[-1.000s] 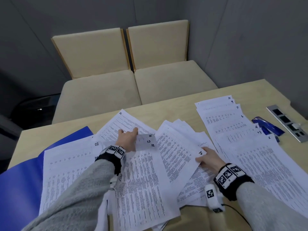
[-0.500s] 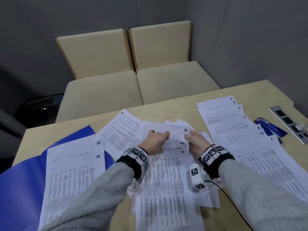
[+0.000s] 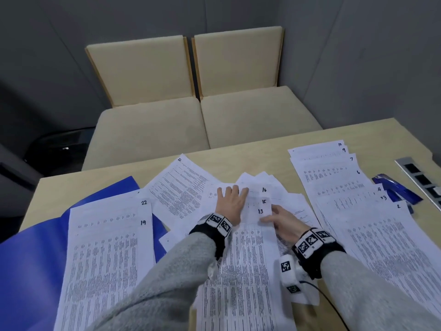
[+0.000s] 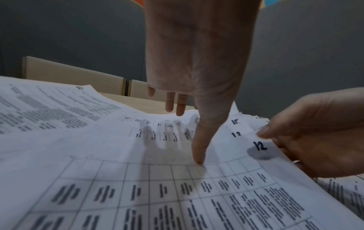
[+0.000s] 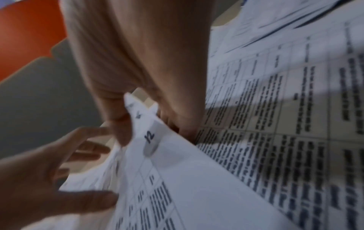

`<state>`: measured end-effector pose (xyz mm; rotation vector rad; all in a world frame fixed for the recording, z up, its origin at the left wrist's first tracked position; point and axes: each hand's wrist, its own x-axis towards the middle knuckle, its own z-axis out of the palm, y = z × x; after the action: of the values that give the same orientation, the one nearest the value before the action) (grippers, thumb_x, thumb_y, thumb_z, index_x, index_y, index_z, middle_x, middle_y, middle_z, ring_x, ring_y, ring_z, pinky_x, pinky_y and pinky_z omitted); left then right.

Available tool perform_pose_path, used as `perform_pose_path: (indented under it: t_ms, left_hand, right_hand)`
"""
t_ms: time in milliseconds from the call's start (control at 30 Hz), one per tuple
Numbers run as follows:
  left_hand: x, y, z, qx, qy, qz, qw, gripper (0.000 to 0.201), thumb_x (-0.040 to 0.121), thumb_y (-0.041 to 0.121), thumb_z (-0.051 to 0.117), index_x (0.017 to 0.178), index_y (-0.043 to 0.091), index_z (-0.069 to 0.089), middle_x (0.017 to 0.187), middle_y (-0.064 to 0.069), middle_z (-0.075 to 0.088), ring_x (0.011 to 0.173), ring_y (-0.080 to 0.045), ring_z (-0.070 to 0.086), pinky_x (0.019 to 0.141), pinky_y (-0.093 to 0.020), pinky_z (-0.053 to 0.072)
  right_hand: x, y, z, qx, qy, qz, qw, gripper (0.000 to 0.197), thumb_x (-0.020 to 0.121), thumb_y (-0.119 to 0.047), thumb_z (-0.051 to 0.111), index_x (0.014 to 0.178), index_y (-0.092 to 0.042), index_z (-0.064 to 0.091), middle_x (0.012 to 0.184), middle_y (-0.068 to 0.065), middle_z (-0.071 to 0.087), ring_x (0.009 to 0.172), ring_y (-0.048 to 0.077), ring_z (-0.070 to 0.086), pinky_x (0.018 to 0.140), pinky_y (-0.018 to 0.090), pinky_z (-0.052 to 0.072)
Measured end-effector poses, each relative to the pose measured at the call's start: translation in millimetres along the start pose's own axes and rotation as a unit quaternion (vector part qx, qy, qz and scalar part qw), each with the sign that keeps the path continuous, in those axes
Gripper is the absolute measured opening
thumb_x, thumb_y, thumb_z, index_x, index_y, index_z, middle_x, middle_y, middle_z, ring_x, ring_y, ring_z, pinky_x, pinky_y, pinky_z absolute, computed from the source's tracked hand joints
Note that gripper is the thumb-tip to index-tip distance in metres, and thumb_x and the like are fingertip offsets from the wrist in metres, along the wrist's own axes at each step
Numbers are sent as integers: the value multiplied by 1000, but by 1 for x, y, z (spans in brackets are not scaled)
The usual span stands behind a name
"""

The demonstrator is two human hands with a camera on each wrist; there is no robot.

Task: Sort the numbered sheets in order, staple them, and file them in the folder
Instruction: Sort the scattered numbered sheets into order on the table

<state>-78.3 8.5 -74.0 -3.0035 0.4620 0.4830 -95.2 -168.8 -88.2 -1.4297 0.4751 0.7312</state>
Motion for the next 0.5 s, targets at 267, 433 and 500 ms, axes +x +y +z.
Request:
perform_pose_path:
  t_ms: [267, 433, 500]
  left_hand:
    - [-44, -20, 30, -233, 112, -174, 950, 82, 91, 44, 51, 152, 15, 5, 155, -12, 16, 142, -30, 18, 115, -46, 20]
    - [-74, -35, 41, -433, 189, -264, 841, 76, 91, 38, 54, 150, 9, 17, 144, -13, 32, 134, -28, 28, 112, -38, 25]
    - [-80, -36, 40, -511, 160, -247, 808, 72, 91, 38, 56, 148, 11, 22, 142, -10, 42, 131, -27, 40, 106, -37, 34]
  right_hand:
    - [8, 5, 19, -121, 147, -21, 981, 26, 80, 11, 48, 102, 2, 59, 109, 22, 63, 97, 31, 59, 90, 44, 47]
    - [-18, -5, 22, -46, 94, -36, 994, 28, 90, 9, 46, 94, -14, 60, 95, 10, 67, 85, 28, 63, 69, 37, 51]
    - [-24, -7, 20, -16, 82, -38, 996, 27, 92, 9, 45, 92, -14, 59, 94, 9, 66, 83, 27, 62, 65, 36, 49]
